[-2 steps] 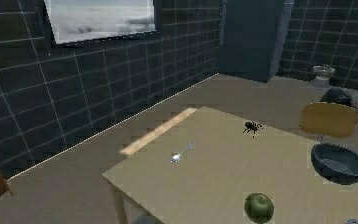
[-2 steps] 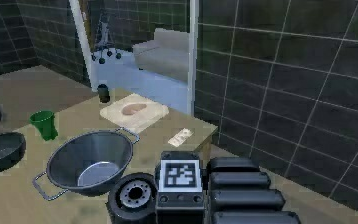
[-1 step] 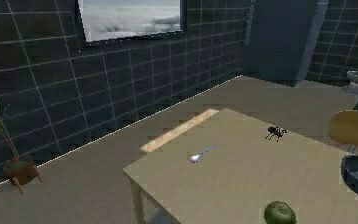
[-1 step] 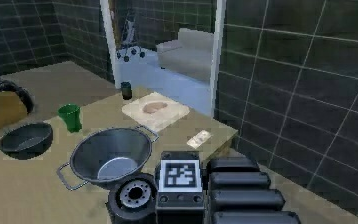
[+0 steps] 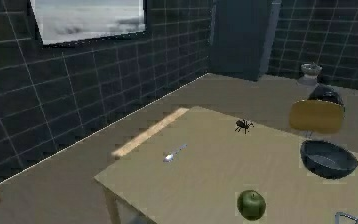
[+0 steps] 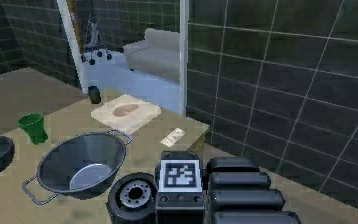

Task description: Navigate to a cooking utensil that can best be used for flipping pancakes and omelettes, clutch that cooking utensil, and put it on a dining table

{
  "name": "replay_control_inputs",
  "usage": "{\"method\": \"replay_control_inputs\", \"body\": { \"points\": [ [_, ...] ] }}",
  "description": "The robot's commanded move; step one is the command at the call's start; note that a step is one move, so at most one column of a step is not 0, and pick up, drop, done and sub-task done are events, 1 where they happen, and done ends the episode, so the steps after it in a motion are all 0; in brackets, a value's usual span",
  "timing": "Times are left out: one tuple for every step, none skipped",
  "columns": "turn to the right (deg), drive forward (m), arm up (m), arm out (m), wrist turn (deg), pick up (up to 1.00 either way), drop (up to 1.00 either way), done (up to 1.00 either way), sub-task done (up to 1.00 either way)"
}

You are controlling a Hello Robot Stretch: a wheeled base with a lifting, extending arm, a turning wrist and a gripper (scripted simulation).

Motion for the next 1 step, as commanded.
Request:
{"method": "replay_control_inputs", "body": {
  "points": [
    [45.0, 0.00, 0.00, 0.00, 0.0, 0.00, 0.00, 0.00, 0.00]
  ]
}}
